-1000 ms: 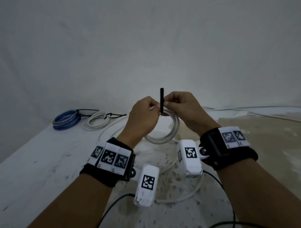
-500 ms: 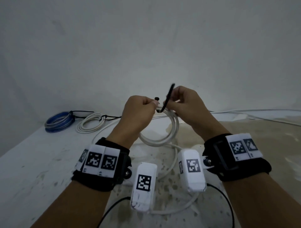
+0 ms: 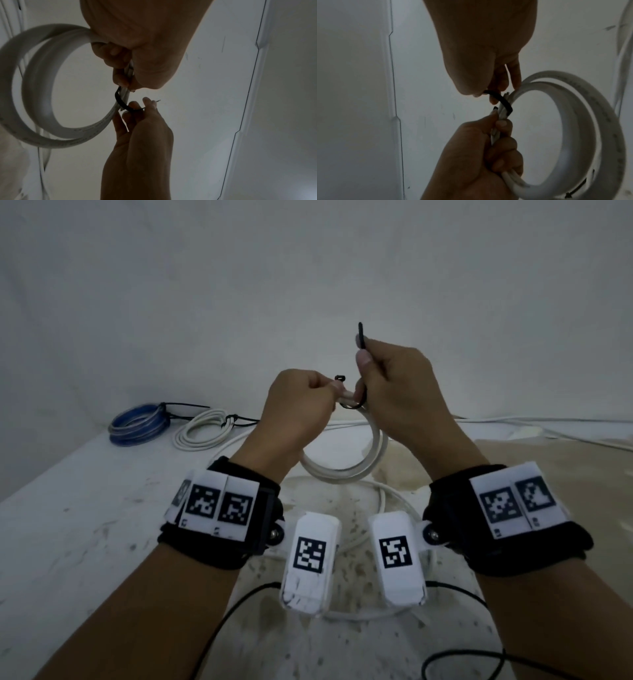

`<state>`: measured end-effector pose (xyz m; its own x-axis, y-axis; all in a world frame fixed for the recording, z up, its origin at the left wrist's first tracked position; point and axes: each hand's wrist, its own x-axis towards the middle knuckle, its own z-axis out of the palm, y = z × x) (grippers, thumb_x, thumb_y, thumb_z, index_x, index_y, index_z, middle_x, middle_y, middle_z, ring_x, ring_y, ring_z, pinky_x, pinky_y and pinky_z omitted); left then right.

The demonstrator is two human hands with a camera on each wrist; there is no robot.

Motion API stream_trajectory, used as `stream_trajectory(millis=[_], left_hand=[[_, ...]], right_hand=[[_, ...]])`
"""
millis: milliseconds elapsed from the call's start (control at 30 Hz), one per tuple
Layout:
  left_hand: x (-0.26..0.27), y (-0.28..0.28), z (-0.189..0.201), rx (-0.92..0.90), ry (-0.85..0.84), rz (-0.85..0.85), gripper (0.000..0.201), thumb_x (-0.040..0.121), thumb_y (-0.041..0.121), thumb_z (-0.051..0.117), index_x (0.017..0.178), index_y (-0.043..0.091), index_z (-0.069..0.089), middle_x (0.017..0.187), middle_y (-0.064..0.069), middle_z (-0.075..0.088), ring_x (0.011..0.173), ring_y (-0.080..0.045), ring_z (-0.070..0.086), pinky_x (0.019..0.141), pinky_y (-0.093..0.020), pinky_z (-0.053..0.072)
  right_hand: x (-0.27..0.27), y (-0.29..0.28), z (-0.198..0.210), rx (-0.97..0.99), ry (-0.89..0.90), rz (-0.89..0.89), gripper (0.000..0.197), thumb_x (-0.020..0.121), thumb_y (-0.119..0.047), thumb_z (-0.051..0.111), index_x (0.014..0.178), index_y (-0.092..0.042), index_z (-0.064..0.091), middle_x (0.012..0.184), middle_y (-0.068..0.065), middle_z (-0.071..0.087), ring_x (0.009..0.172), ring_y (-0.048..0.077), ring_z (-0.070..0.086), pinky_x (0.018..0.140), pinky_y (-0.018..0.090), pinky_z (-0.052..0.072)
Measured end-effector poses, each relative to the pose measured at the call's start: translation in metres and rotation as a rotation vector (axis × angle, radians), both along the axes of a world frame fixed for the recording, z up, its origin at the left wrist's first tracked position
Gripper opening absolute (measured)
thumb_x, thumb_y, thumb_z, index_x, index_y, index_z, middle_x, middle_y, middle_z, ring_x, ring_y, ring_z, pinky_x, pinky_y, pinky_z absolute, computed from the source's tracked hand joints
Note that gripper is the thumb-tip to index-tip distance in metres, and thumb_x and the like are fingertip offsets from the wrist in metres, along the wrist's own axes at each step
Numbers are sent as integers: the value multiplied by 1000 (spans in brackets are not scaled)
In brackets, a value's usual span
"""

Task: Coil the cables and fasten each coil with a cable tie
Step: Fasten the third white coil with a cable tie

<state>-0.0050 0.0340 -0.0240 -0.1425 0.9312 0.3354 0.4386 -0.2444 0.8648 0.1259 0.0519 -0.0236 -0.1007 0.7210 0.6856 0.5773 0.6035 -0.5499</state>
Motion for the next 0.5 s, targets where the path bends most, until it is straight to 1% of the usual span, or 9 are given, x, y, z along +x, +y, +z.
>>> stream_trajectory(millis=[33,100,167,267,367,433,500], left_hand=[[1,-1,0,0,9,0,20,95,24,58,81,19,72,65,7,60,50,1,49,47,-10,35],[2,-2,0,0,11,6,20,94,24,59,83,18,74,65,6,60,53,-4,47,53,-19,35],[2,-2,0,-10,10,7,20,94,24,58,85,16,74,64,4,60,52,-5,46,54,-21,33],[1,-2,0,-9,30,27,21,95,25,58,85,17,74,67,1,62,55,-9,47,55,-24,35],[-5,0,1,-2,24,58,22,95,26,58,83,17,74,69,-1,62,56,-11,47,55,-25,35],[-9,0,2,0,10,64,23,94,25,59,78,18,72,68,-2,60,53,-10,43,53,-23,33],[-11,1,3,13,17,68,25,94,25,59,71,21,70,65,1,59,52,-9,42,53,-24,32]], right_hand=[[0,-1,1,8,-76,-36,27,103,-23,42,102,-10,66,74,3,69,76,23,65,72,35,50],[0,-3,5,-6,-206,-96,30,103,-24,41,116,-13,65,86,3,71,86,24,64,71,31,44],[1,-7,8,-18,-298,-139,32,103,-25,41,125,-17,64,94,4,72,93,23,64,75,31,46],[0,-14,11,-9,-327,-125,30,101,-23,49,123,-21,68,102,4,73,99,22,65,82,30,48],[1,-18,16,-12,-308,-114,26,97,-22,57,117,-23,72,104,1,74,100,18,66,88,33,51],[2,-20,18,-25,-316,-111,24,95,-21,59,113,-23,74,104,0,74,99,17,66,87,33,51],[1,-21,19,-29,-345,-112,24,94,-20,59,112,-23,75,102,0,73,90,15,63,81,29,49]])
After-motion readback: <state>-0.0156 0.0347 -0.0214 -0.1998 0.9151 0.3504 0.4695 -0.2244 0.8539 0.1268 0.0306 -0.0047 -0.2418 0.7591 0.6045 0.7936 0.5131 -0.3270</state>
